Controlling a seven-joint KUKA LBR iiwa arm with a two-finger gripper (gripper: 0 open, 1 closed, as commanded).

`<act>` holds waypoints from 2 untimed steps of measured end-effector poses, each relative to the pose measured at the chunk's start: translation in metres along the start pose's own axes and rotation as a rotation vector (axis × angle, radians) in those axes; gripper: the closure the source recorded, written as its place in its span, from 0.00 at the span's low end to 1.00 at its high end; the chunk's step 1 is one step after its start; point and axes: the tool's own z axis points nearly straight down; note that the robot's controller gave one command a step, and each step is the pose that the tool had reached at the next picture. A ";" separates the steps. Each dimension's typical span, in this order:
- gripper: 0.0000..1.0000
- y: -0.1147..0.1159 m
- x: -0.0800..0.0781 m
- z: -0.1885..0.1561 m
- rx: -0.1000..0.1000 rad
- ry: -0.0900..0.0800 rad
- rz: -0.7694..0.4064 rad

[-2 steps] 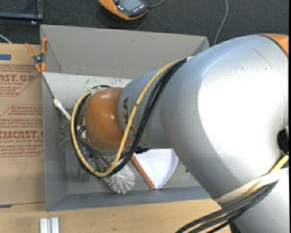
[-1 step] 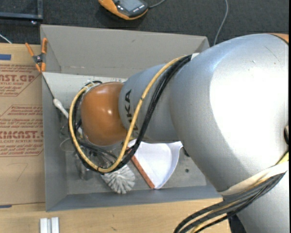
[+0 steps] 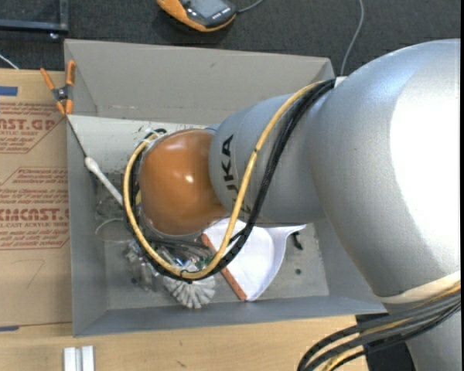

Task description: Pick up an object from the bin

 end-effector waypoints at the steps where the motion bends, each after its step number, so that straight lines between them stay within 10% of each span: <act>1: 1.00 -0.035 -0.028 0.031 0.002 -0.002 -0.016; 2: 1.00 -0.067 -0.001 0.031 -0.001 -0.003 -0.250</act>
Offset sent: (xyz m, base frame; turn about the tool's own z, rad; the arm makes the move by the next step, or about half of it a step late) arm 0.0400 -0.0584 -0.0308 -0.2527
